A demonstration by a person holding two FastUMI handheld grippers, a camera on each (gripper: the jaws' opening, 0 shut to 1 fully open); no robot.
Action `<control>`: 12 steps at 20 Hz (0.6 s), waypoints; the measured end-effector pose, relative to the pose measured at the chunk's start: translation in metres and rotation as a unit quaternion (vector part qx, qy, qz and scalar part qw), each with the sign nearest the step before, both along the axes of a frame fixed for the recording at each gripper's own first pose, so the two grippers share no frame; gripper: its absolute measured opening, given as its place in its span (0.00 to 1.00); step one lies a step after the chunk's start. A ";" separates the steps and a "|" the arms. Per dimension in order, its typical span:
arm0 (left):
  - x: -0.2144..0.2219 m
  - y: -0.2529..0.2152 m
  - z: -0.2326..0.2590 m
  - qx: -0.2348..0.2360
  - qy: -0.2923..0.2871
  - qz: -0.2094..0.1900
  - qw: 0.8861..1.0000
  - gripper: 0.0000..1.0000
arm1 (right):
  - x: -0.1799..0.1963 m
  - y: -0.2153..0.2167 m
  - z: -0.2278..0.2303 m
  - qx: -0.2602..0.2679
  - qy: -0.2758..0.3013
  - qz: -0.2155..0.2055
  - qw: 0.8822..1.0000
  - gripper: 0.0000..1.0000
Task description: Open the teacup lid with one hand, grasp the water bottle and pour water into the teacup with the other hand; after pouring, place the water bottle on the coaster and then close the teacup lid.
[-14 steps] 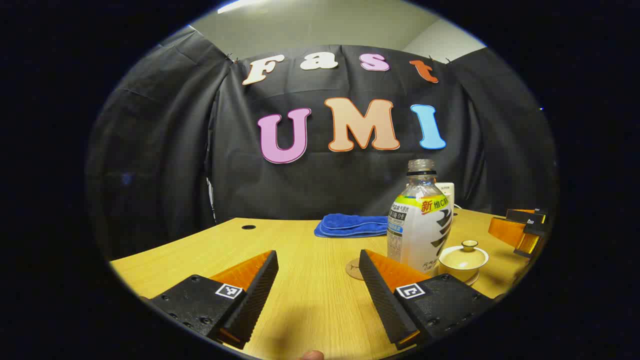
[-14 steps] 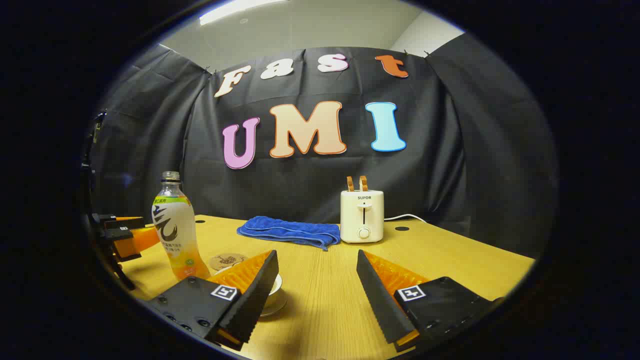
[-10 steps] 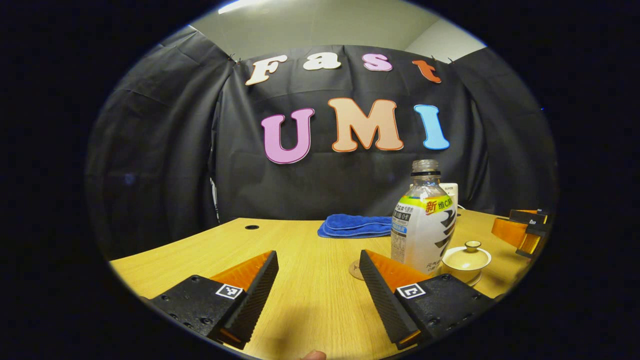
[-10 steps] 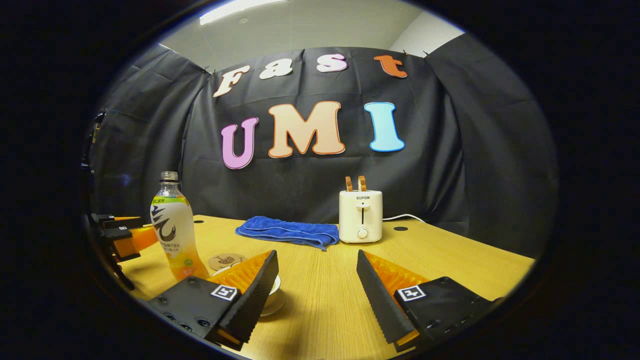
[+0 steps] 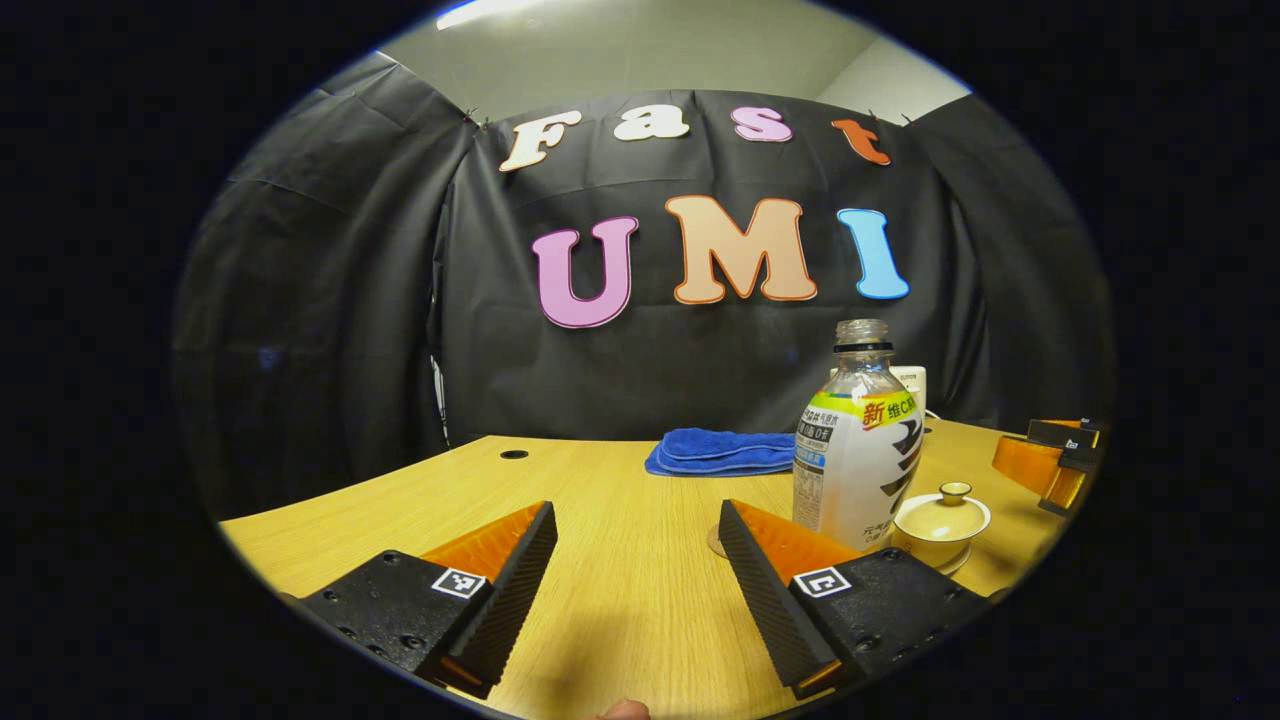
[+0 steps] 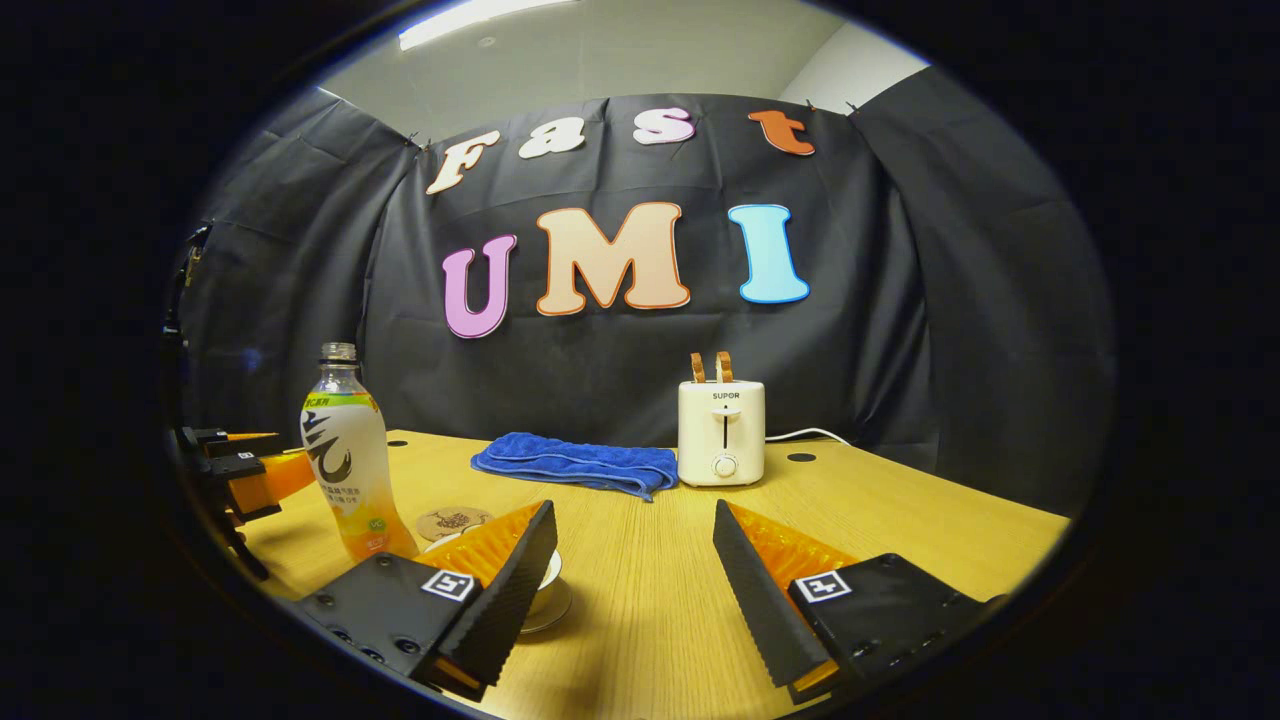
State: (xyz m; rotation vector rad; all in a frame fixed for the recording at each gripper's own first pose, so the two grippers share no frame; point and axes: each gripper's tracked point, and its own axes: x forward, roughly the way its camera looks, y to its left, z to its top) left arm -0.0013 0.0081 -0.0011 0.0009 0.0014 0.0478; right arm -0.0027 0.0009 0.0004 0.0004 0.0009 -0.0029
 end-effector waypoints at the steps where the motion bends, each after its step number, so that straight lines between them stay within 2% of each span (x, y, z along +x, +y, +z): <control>1: 0.000 0.000 0.000 0.000 0.000 0.000 1.000 0.95 | 0.000 0.000 0.000 0.000 0.000 0.001 1.000 0.96; 5: 0.001 0.000 0.000 0.000 0.000 0.003 1.000 0.95 | 0.000 0.000 0.001 0.000 0.001 0.001 1.000 0.99; 7: -0.001 0.001 -0.001 0.000 0.000 0.003 1.000 0.95 | 0.001 0.000 0.000 0.000 0.002 -0.001 1.000 0.96; 8: 0.000 0.001 0.000 0.000 0.000 0.003 1.000 0.95 | 0.000 0.000 -0.001 0.000 0.002 0.000 1.000 0.99; 9: 0.000 0.000 -0.001 0.000 0.000 0.003 1.000 0.95 | 0.001 0.001 0.000 0.001 0.003 0.002 1.000 0.96; 10: 0.000 0.000 0.000 0.000 0.000 0.003 1.000 0.95 | 0.001 0.001 0.000 0.000 0.003 0.003 1.000 0.99; 12: 0.000 0.001 0.000 0.000 0.000 0.003 1.000 0.95 | 0.001 0.003 0.000 0.001 0.002 0.007 1.000 0.99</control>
